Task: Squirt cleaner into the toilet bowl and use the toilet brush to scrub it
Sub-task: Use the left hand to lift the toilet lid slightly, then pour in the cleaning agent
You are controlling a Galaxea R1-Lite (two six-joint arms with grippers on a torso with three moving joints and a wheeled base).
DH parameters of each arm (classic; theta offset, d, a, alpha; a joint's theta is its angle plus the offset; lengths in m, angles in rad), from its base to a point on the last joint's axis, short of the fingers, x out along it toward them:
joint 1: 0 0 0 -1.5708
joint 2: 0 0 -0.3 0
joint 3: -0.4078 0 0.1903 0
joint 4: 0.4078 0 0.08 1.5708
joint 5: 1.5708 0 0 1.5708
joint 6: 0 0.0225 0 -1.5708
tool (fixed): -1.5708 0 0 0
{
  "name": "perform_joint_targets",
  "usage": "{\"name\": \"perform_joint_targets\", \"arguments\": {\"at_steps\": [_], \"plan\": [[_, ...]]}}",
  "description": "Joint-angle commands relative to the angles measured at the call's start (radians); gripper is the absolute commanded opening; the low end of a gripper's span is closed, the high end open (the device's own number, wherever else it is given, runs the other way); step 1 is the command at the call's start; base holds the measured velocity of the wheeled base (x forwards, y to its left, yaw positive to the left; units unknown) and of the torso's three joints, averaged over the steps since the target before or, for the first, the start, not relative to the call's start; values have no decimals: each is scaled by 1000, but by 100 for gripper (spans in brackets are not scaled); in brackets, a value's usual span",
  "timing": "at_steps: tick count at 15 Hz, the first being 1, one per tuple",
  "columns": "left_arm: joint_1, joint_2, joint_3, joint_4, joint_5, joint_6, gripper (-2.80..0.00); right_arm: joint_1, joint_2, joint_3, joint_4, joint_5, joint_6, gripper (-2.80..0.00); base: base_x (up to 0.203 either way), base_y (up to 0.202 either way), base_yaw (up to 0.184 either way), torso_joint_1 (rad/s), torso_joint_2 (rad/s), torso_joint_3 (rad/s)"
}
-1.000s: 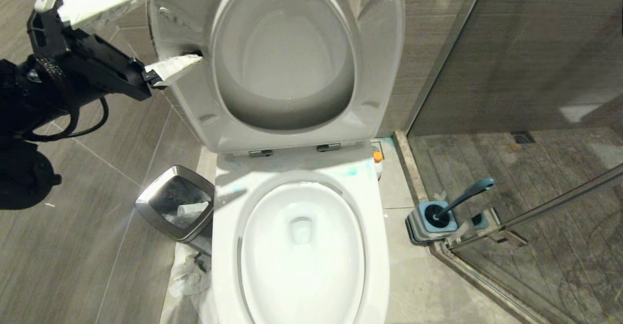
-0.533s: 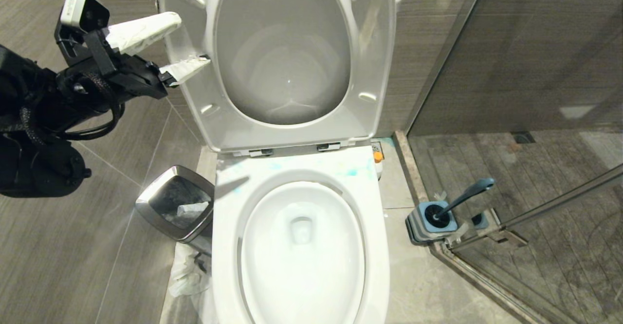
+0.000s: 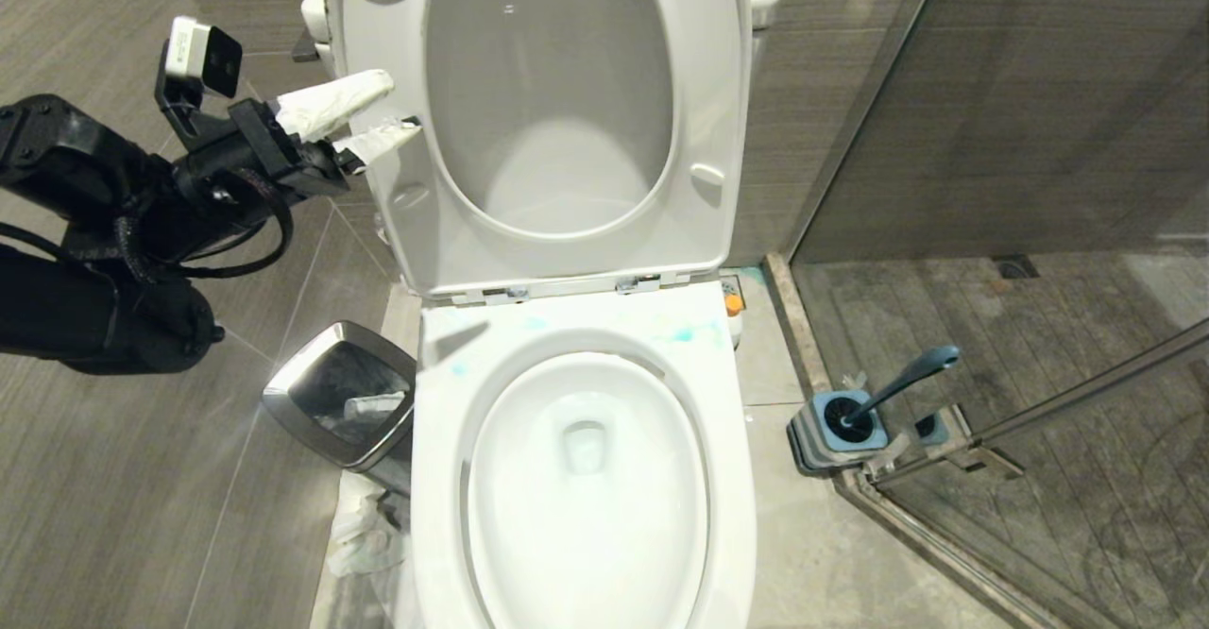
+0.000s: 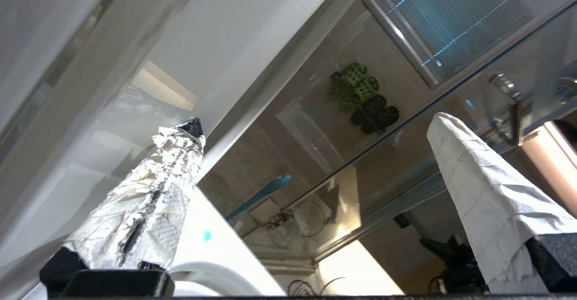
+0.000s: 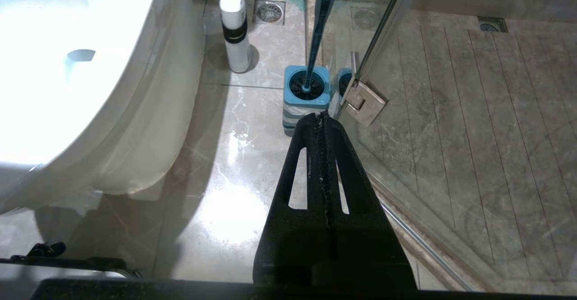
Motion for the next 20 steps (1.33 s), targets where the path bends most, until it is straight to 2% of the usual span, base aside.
{"name": "perform_joint_targets", "arguments": {"at_steps": [1, 8, 10, 11, 12, 13, 17, 18, 19, 20], "plan": [[4, 41, -8, -9, -6, 11, 0, 0, 2, 0, 0, 0, -1, -280, 0, 0, 0, 0, 0, 0], [21, 63, -58, -8, 4, 19, 0, 0, 1, 0, 0, 0, -1, -280, 0, 0, 0, 0, 0, 0], [21, 25, -56, -7, 5, -14, 0, 0, 2, 0, 0, 0, -1, -280, 0, 0, 0, 0, 0, 0], [21, -10, -49, -6, 7, -60, 0, 0, 2, 0, 0, 0, -1, -280, 0, 0, 0, 0, 0, 0], [21, -58, -39, -5, 11, -142, 0, 0, 2, 0, 0, 0, -1, -280, 0, 0, 0, 0, 0, 0], [21, -106, -32, -4, 13, -252, 0, 0, 2, 0, 0, 0, -1, -280, 0, 0, 0, 0, 0, 0], [48, -326, -36, -2, 19, -895, 0, 0, 2, 0, 0, 0, -1, -280, 0, 0, 0, 0, 0, 0], [65, -371, -51, -1, 12, -1028, 0, 0, 1, 0, 0, 0, -1, -280, 0, 0, 0, 0, 0, 0], [82, -405, -73, 3, -16, -1127, 0, 0, 2, 0, 0, 0, -1, -280, 0, 0, 0, 0, 0, 0], [99, -427, -95, 7, -102, -1198, 0, 0, 2, 0, 0, 0, -1, -280, 0, 0, 0, 0, 0, 0]]}}
